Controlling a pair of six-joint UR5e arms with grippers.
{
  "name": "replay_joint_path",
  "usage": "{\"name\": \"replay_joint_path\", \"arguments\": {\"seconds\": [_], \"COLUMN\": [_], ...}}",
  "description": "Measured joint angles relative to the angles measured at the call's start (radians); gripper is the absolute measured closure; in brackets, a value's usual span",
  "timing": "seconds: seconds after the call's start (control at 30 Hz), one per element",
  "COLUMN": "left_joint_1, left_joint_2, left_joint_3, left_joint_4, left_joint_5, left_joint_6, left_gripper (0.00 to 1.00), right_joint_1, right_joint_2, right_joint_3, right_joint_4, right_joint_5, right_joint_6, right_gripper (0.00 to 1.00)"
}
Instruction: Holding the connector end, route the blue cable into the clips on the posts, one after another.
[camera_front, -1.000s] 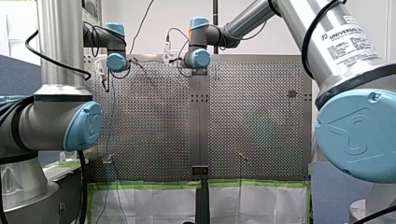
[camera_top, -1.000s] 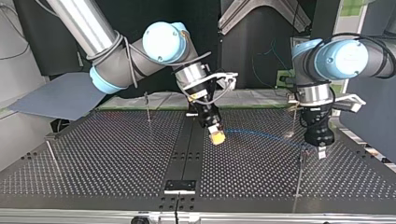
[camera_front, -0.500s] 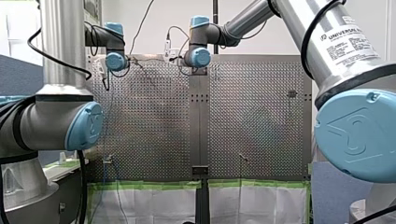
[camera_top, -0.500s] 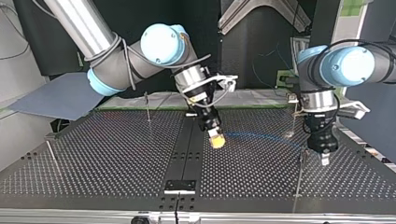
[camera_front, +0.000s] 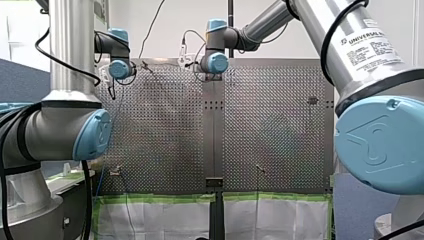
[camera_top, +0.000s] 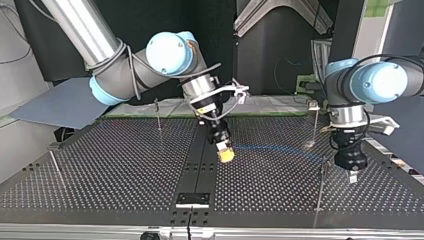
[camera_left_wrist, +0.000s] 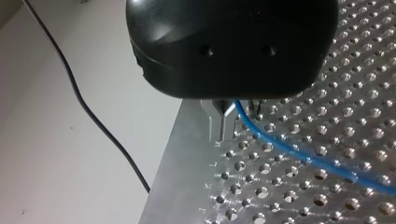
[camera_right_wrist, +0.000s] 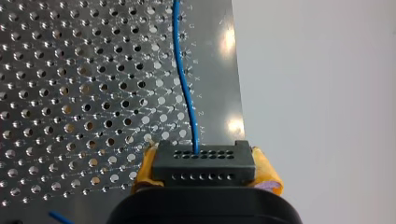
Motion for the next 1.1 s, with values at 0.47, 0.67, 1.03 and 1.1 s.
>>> {"name": "replay_joint_path", "arguments": {"seconds": [0.47, 0.67, 1.03, 1.1], "left_joint_1": [0.013, 0.016, 0.002, 0.000], "left_joint_2": [-0.014, -0.028, -0.067, -0.076], "left_joint_3": [0.016, 0.017, 0.068, 0.075], "left_joint_4": [0.033, 0.055, 0.077, 0.074], "left_joint_5": [0.042, 0.045, 0.035, 0.030], "left_joint_6": [-0.045, -0.059, -0.110, -0.110], "left_gripper": [1.00, 1.00, 1.00, 1.00], "right_joint_1": [-0.020, -0.027, -0.060, -0.066], "right_joint_2": [0.033, 0.037, 0.054, 0.059], "right_joint_3": [-0.020, -0.044, -0.070, -0.073], "right_joint_4": [-0.006, -0.008, -0.007, -0.007], "right_joint_5": [-0.010, -0.013, -0.021, -0.021], "right_joint_6": [-0.010, -0.011, -0.008, -0.007], "right_gripper": [1.00, 1.00, 1.00, 1.00]}}
